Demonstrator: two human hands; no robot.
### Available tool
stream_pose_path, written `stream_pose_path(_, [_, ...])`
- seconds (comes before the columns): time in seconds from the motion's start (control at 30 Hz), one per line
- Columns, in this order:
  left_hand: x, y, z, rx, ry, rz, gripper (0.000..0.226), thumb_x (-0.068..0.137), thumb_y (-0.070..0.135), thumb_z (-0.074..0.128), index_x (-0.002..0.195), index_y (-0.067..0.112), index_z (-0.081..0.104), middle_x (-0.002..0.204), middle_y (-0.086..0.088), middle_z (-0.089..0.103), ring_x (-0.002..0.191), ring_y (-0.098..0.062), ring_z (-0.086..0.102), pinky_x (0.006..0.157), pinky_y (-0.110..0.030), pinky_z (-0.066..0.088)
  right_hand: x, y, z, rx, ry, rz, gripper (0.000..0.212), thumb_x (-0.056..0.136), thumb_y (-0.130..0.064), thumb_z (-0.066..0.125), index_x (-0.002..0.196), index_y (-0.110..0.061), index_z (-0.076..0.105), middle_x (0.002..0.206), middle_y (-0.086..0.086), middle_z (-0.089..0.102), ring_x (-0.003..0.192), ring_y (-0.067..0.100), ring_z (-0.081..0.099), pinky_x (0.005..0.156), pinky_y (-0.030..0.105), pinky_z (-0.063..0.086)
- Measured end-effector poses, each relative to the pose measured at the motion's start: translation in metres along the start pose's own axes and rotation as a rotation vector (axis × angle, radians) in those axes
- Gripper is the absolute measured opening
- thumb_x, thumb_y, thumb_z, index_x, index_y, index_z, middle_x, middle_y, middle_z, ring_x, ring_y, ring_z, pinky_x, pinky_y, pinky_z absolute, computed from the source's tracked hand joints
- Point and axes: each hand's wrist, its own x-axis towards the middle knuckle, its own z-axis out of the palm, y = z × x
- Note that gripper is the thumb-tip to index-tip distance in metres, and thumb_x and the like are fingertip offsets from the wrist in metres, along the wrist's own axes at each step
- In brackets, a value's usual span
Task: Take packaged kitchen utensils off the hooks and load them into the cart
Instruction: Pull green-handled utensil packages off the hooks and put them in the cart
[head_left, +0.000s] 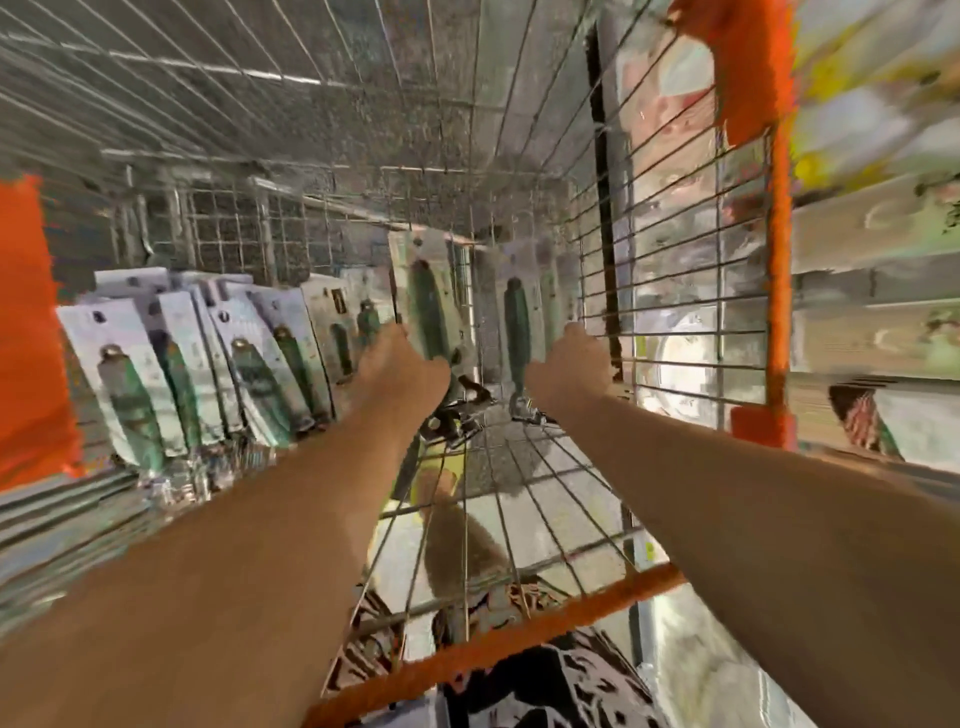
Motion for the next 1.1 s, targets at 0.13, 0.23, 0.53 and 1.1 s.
stream_pose_path(0.13, [0.006,-0.003,0.020,-0.066,0.114,-0.060,0.068,0.088,0.042,0.077,0.145,0.017,0.050,0.133,-0.009,0.056,0.100,-0.030,0.067,0.084,-0.050,0.063,0.014,-0.001,0.022,0.059,0.022,0.050,0.071,0.087,-0.020,0.077,0.143,-0.007,0.036,0.130,0.015,0.049,0.112,0.030,0.054,0.096,0.047,0.057])
stream_pose_path(0.23, [0.012,0.000,0.028,-0.166,0.154,-0.116,0.068,0.087,0.042,0.082,0.141,0.016,0.052,0.124,-0.008,0.062,0.088,-0.024,0.070,0.076,-0.045,0.064,0.024,-0.002,0.031,0.033,0.045,0.068,0.088,0.084,-0.030,0.081,0.150,-0.004,0.029,0.139,0.018,0.043,0.122,0.031,0.050,0.103,0.046,0.053])
stream_pose_path(0.53, [0.013,0.008,0.052,-0.254,0.280,-0.274,0.066,0.086,0.030,0.084,0.138,0.020,0.045,0.139,-0.010,0.044,0.122,-0.035,0.052,0.101,-0.055,0.054,0.031,-0.018,0.042,0.105,0.065,0.171,0.079,0.088,-0.007,0.075,0.147,-0.005,0.023,0.143,0.023,0.040,0.126,0.034,0.046,0.109,0.044,0.045])
stream_pose_path(1.1, [0.020,0.003,0.055,-0.344,0.365,-0.328,0.052,0.077,0.036,0.091,0.103,0.022,0.048,0.111,-0.002,0.055,0.103,-0.028,0.061,0.092,-0.049,0.056,0.038,-0.009,0.041,-0.096,0.071,0.114,0.088,0.080,-0.049,0.079,0.144,-0.010,0.033,0.143,0.011,0.046,0.132,0.031,0.042,0.113,0.047,0.037])
